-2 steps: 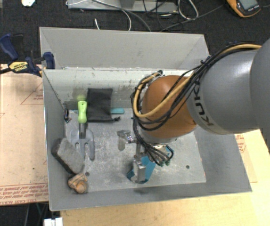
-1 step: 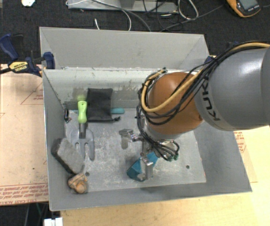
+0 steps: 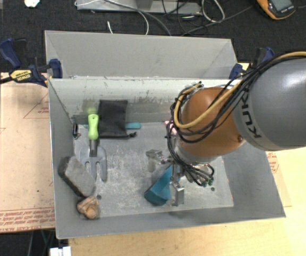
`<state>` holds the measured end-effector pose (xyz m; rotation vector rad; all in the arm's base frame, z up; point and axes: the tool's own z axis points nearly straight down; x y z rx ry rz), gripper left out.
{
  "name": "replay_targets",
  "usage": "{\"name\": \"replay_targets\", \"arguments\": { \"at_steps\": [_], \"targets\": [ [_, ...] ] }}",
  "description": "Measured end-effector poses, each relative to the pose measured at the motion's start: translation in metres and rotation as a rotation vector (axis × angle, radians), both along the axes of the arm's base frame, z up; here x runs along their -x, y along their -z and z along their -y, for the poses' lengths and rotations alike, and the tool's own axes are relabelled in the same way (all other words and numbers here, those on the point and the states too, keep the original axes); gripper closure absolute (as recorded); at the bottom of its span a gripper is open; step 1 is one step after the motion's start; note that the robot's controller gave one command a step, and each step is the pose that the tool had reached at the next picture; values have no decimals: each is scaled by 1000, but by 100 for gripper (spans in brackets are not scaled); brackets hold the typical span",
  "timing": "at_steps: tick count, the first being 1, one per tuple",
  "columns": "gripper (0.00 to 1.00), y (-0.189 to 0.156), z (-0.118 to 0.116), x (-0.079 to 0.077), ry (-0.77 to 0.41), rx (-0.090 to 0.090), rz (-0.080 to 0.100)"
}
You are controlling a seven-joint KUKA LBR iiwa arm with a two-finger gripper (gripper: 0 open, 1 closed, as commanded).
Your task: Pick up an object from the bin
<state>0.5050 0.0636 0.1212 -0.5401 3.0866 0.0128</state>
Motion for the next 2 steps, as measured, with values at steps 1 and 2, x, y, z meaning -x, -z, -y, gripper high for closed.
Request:
{"name": "replay_targets", "arguments": {
  "at_steps": [1, 2],
  "targets": [
    [0, -39, -6, -2, -131, -2, 1],
    [0, -27, -3, -5, -149, -1, 5]
  ]
}}
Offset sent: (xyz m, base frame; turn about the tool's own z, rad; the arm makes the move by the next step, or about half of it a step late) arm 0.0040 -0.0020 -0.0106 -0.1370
